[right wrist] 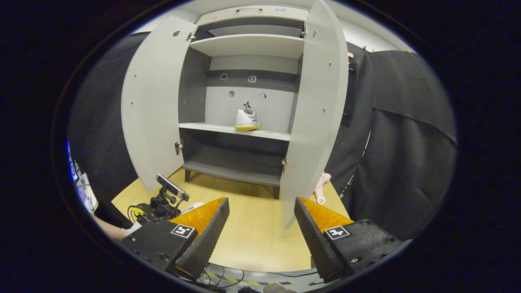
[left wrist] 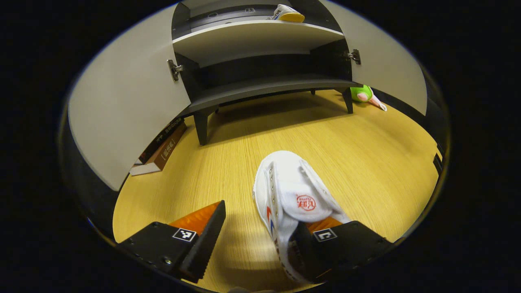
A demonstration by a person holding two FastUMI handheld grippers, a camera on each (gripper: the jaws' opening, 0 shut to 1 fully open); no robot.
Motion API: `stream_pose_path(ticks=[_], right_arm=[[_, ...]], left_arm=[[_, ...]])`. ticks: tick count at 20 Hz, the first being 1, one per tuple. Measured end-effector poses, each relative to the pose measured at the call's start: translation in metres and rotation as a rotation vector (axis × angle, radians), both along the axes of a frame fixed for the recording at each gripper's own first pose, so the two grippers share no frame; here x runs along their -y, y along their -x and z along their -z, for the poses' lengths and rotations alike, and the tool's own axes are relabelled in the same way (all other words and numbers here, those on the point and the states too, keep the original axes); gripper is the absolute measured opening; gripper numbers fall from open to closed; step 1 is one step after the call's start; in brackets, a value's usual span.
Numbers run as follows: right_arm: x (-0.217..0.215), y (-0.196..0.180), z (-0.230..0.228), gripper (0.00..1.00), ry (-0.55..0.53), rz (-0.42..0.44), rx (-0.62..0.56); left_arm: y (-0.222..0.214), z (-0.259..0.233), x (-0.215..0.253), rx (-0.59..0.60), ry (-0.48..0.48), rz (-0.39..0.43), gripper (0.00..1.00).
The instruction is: Grab one shoe with the right hand and put it into the shoe cabinet, grab the other shoe with the left hand and put it into the shoe cabinet; then close the right door with the right hand and the left door with the left hand.
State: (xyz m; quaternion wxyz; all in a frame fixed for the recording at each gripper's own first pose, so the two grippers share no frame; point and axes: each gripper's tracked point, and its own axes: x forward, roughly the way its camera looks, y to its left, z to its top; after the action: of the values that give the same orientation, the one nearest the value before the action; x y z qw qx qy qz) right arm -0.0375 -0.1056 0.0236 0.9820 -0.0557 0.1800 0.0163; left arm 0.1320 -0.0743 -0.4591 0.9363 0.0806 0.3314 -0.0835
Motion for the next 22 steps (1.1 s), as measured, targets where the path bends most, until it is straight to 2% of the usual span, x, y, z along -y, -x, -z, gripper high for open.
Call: stream_pose_path(ticks=[2,3,4,6,7,8,11,13,14,15,22], right_arm=[[0.001,-0.001,0.0,1.0,0.001,0.006,-0.001],[0.001,-0.002,0.002,1.0,0.0,0.006,-0.005],[0.001,-0.002,0.003,1.0,0.001,0.008,-0.007],[0.001,-0.004,0.005,1.0,0.001,0.006,-0.014],[0.0,-0.005,0.005,1.0,-0.001,0.001,-0.015],[0.001,-0.005,0.005,1.0,-0.001,-0.004,-0.015],[-0.002,-0.006,-0.004,1.0,-0.01,-0.026,0.005],[-0.006,-0.013,-0.013,1.0,-0.027,-0.043,0.024],[-0.009,-0.016,-0.017,1.0,-0.037,-0.054,0.034],[-0.012,-0.019,-0.021,1.0,-0.046,-0.064,0.047],[-0.019,-0.026,-0.049,1.0,-0.112,-0.131,0.129]], left_arm=[[-0.005,0.002,0.004,-0.002,0.018,0.01,0.8],[-0.008,0.004,0.009,0.001,0.027,0.02,0.79],[-0.01,0.005,0.015,-0.001,0.032,0.036,0.55],[-0.013,0.003,0.012,0.019,-0.018,0.028,0.34],[-0.013,0.005,0.006,-0.001,-0.033,0.008,0.31],[-0.014,0.001,0.007,0.001,-0.022,0.006,0.08],[-0.009,-0.011,0.007,-0.038,0.007,-0.02,0.03],[-0.011,-0.036,0.0,-0.001,-0.003,-0.046,0.03],[-0.012,-0.049,-0.001,0.012,0.0,-0.056,0.14],[-0.013,-0.065,-0.002,0.029,0.007,-0.064,0.03],[-0.044,-0.203,-0.014,0.188,0.013,-0.128,0.03]])
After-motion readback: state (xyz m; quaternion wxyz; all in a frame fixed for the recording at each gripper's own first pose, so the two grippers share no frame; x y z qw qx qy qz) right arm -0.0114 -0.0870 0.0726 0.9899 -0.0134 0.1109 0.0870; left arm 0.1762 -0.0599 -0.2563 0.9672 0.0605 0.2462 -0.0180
